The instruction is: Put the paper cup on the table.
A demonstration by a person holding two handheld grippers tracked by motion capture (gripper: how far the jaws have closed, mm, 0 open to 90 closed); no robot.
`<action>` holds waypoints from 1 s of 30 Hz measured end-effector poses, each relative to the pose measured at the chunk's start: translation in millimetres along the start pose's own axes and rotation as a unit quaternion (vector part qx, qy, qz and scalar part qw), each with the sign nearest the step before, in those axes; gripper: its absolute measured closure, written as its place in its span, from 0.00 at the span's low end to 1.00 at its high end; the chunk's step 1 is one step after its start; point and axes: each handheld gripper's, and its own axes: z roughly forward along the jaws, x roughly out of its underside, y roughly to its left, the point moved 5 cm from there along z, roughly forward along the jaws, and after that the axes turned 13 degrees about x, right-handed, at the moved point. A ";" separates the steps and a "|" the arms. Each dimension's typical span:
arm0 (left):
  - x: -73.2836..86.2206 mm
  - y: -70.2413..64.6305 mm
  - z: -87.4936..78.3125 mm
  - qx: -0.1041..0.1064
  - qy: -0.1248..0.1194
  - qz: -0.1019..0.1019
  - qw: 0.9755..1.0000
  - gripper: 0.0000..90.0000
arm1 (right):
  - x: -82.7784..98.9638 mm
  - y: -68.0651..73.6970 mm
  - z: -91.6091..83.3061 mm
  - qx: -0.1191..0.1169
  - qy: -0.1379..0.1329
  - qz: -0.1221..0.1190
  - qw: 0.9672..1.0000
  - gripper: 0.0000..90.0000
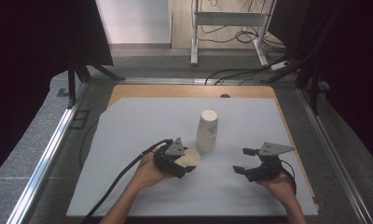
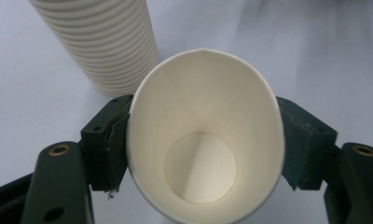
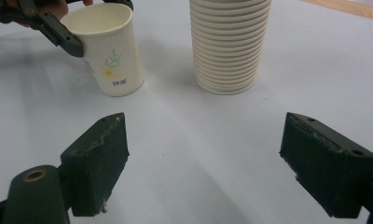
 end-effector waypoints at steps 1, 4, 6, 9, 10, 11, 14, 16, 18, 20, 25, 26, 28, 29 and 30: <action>0.4 0.0 0.0 0.001 -0.004 -0.003 1.000 0.30 | 0.3 -0.1 0.2 0.000 0.001 0.000 1.000 0.17; 0.8 0.1 -0.4 0.004 -0.004 -0.003 1.000 0.28 | 0.5 -0.3 0.1 0.000 0.001 0.001 1.000 0.17; 1.1 -0.4 -0.3 0.006 -0.002 -0.005 1.000 0.24 | 0.2 -0.3 -0.2 0.000 0.001 0.000 1.000 0.17; 0.2 -0.8 -2.7 0.007 -0.006 -0.010 1.000 0.15 | -0.1 -0.6 -1.2 0.001 0.001 0.001 1.000 0.17; -0.3 -1.1 -4.0 0.006 -0.007 -0.009 1.000 0.15 | -0.4 -0.8 -1.7 0.003 0.001 0.000 1.000 0.17; -1.3 -1.4 -6.0 0.004 -0.010 -0.009 1.000 0.15 | -0.6 -0.8 -2.0 0.003 0.001 0.000 1.000 0.17; -4.4 -2.9 -14.1 0.005 -0.023 -0.011 1.000 0.12 | -1.4 -0.8 -3.6 0.005 0.004 -0.001 1.000 0.16; -6.2 -4.0 -20.3 0.004 -0.034 -0.016 0.999 0.09 | -1.8 -0.9 -4.8 0.009 0.006 -0.005 1.000 0.15; -7.0 -5.6 -27.5 0.005 -0.042 -0.016 0.999 0.09 | -2.2 -0.8 -6.4 0.010 0.008 -0.007 1.000 0.14; -6.9 -7.2 -34.8 0.002 -0.046 -0.017 0.999 0.08 | -2.6 -0.7 -7.9 0.015 0.008 -0.008 1.000 0.14; -1.9 -9.1 -52.7 -0.009 -0.051 -0.021 0.998 0.06 | -2.8 -0.4 -11.6 0.023 0.012 -0.014 1.000 0.10; 0.0 -9.2 -56.0 -0.014 -0.051 -0.021 0.998 0.06 | -2.8 -0.3 -12.4 0.024 0.013 -0.015 1.000 0.09; 4.9 -9.5 -62.2 -0.022 -0.049 -0.024 0.998 0.05 | -2.5 -0.4 -13.9 0.029 0.015 -0.018 0.999 0.07; 7.8 -9.6 -65.1 -0.027 -0.045 -0.024 0.998 0.05 | -2.2 -0.6 -14.8 0.032 0.016 -0.019 0.999 0.06; 10.9 -9.7 -68.0 -0.033 -0.044 -0.027 0.998 0.04 | -1.8 -0.9 -15.7 0.035 0.016 -0.019 0.999 0.05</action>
